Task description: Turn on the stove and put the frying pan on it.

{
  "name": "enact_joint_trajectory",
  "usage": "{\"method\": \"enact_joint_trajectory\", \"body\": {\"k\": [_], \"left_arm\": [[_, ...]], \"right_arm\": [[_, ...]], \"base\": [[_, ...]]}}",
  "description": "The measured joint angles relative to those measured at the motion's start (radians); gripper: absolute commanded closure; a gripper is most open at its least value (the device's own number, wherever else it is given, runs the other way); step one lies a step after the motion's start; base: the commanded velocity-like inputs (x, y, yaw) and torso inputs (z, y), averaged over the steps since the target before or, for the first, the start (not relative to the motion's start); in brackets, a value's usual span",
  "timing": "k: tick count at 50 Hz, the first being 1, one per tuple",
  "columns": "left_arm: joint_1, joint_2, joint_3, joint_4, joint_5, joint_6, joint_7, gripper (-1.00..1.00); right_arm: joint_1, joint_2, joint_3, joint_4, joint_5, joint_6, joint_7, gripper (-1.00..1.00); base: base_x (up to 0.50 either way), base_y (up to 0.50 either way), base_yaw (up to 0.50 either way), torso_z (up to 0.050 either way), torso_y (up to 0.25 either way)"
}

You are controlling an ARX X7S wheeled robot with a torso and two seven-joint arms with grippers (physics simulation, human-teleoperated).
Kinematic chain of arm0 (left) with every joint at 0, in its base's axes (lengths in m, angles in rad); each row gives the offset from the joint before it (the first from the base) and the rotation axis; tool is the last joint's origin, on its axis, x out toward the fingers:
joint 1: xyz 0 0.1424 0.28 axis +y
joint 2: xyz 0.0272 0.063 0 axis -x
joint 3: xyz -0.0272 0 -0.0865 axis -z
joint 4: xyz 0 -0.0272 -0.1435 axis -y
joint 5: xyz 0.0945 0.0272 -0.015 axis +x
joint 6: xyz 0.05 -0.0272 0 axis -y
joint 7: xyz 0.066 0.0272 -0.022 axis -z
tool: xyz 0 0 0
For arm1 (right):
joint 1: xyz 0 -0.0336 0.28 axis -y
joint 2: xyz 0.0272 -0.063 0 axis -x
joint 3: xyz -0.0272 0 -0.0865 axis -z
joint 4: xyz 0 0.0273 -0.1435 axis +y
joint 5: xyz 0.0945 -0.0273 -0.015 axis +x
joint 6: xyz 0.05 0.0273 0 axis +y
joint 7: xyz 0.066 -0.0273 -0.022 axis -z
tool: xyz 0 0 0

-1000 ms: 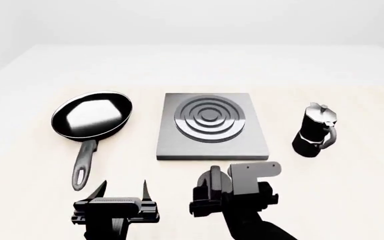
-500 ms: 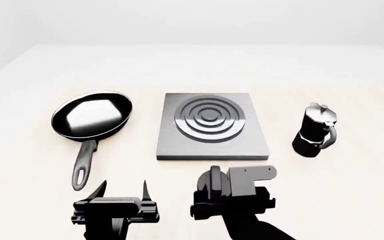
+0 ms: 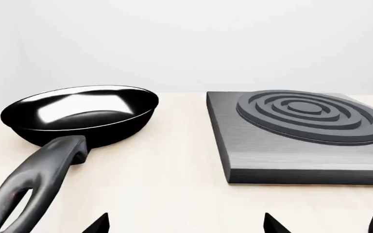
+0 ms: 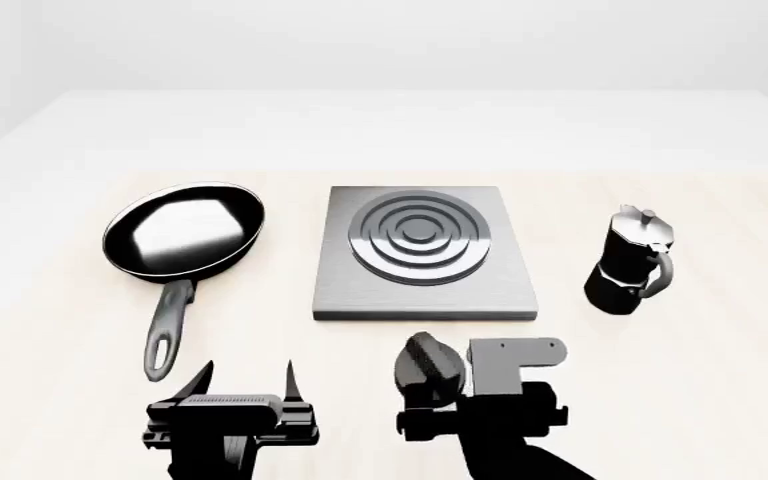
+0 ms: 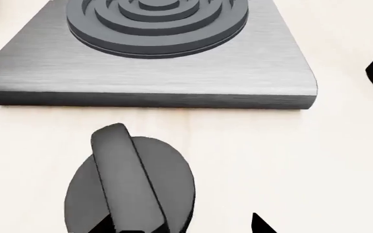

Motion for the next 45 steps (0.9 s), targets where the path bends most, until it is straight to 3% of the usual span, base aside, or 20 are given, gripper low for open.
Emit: {"method": "enact_joint_trajectory", "body": {"k": [22, 45], "left_arm": [[0.000, -0.007, 0.009, 0.001, -0.008, 0.002, -0.009, -1.00], [-0.003, -0.015, 0.018, 0.003, -0.015, 0.003, -0.017, -1.00]], "right_arm": [[-0.019, 0.049, 0.048, -0.085, -0.065, 0.054, 0.146, -1.00], [-0.130, 0.103, 0.100, 0.043, -0.194, -0.366, 0.168, -1.00]], "base": [[0.00, 0.00, 0.00, 0.000, 0.000], [0.00, 0.00, 0.00, 0.000, 0.000]]}}
